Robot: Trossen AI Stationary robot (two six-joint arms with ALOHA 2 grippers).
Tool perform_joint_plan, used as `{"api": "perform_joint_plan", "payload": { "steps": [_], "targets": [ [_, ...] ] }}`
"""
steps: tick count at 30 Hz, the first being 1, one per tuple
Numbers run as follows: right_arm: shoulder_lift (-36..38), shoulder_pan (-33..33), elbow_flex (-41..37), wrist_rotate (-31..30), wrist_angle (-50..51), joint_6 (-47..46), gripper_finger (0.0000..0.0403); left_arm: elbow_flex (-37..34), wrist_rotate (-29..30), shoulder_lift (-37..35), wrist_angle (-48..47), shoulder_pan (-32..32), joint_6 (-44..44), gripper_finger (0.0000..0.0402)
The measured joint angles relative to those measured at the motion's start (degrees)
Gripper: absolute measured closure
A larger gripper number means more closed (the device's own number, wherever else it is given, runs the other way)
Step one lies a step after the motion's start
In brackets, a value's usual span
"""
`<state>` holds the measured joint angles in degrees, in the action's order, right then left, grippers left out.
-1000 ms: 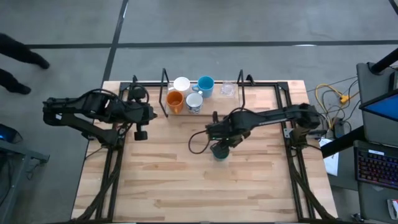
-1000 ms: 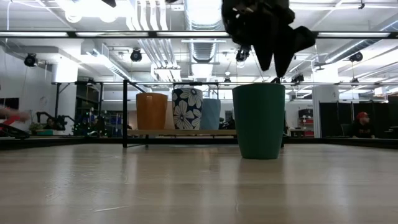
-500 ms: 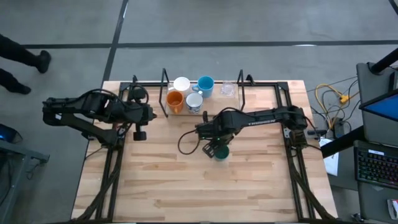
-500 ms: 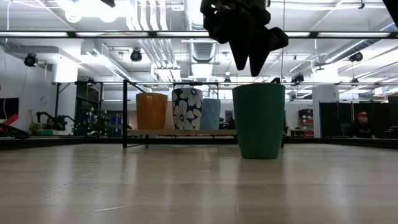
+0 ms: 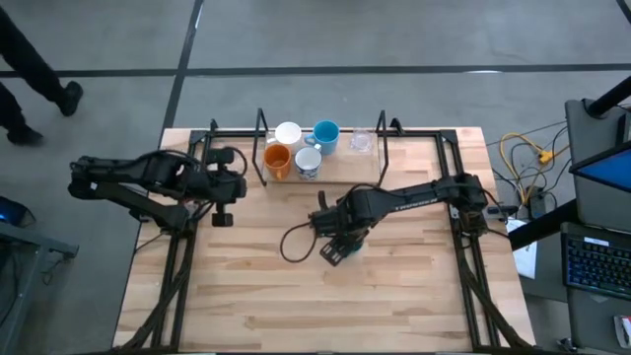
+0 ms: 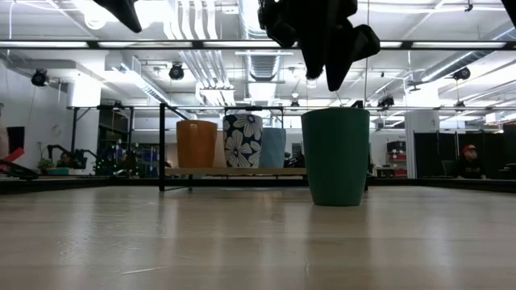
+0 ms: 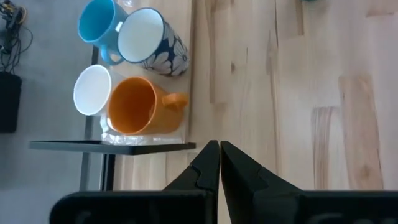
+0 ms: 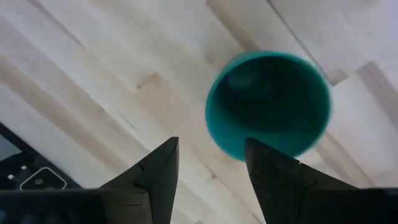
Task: Stack small to large cups/mugs on shelf
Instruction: Put the green cup on the shelf
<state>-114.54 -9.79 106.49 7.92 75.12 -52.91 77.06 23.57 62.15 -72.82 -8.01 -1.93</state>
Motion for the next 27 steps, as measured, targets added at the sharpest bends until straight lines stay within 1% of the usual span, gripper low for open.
{"api": "perform_joint_plan", "payload": {
  "steps": [6,14,21,27],
  "targets": [
    [0.0,-0.8,-1.1,0.0,-1.2,-0.6,0.0227,-1.5,0.0,0.0,0.8,0.0,0.0,0.0402],
    [0.0,-0.8,-4.2,0.4,-8.3,0.3,0.0227,-1.5,0.0,-0.1,0.8,0.0,0.0,0.0402],
    [0.0,-0.8,-6.8,1.1,-8.7,0.5,0.0227,-1.3,-0.6,-0.2,0.8,0.0,0.1,0.0402],
    [0.0,-0.7,-7.7,1.0,-9.1,3.3,0.0230,-1.4,-0.7,-0.3,0.8,0.0,0.1,0.0402]
  ]
}}
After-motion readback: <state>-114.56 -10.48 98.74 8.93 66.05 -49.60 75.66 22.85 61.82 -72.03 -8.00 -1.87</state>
